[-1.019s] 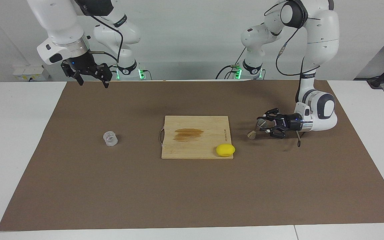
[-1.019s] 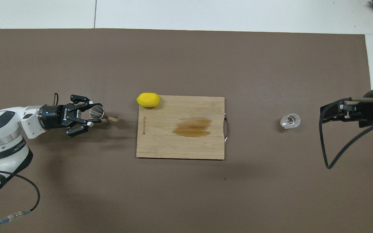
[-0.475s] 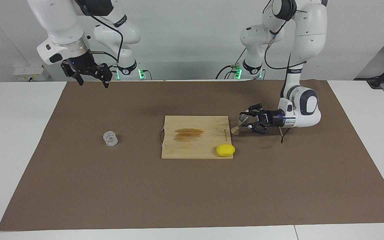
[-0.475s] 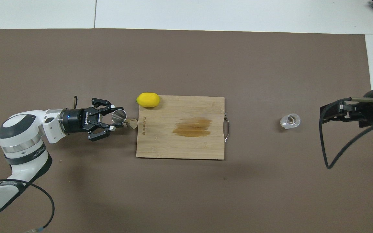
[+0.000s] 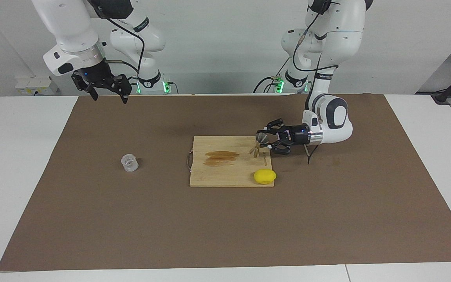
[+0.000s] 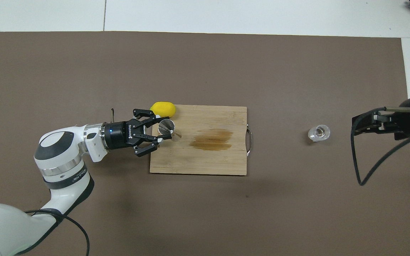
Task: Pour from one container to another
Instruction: 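Lift the metal cup and carry it over the cutting board, then lower the metal cup onto the board and open the left gripper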
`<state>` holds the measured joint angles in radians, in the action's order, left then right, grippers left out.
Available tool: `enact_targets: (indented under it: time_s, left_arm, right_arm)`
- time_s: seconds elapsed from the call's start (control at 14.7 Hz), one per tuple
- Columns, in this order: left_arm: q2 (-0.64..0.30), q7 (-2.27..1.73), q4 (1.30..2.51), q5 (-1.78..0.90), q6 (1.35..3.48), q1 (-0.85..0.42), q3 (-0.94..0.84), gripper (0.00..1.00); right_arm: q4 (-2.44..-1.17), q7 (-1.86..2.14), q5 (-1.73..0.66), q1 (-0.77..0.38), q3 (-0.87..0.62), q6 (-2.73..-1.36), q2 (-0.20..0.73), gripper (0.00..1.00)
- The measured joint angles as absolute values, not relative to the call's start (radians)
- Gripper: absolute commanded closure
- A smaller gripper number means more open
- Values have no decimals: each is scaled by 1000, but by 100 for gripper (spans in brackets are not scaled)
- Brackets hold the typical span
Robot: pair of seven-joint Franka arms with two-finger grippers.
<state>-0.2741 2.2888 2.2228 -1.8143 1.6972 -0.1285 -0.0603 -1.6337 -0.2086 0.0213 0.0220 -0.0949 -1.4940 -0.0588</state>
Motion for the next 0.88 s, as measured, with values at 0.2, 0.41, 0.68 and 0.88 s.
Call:
enact_targets:
  time_s: [0.2,0.41,0.68,0.88]
  left_arm:
    - [-272,2289,2223,-1916,1764,-219,-60,70]
    - [-271,2293,2222,-1995,1843,-304,-60,70]
    - [-271,2344,2217,-2085,1947,-403,-60,70]
    - [-271,2408,2215,-2132,2003,-445,-60,69]
  right_arm:
    - [-1634,-209,21,22,-95,-1494,-59,1]
    - [-1634,-209,21,22,-95,-1494,-59,1]
    - [-1634,-209,21,22,-95,-1494,-59,1]
    - [-1634,-209,21,23,-95,-1494,-59,1]
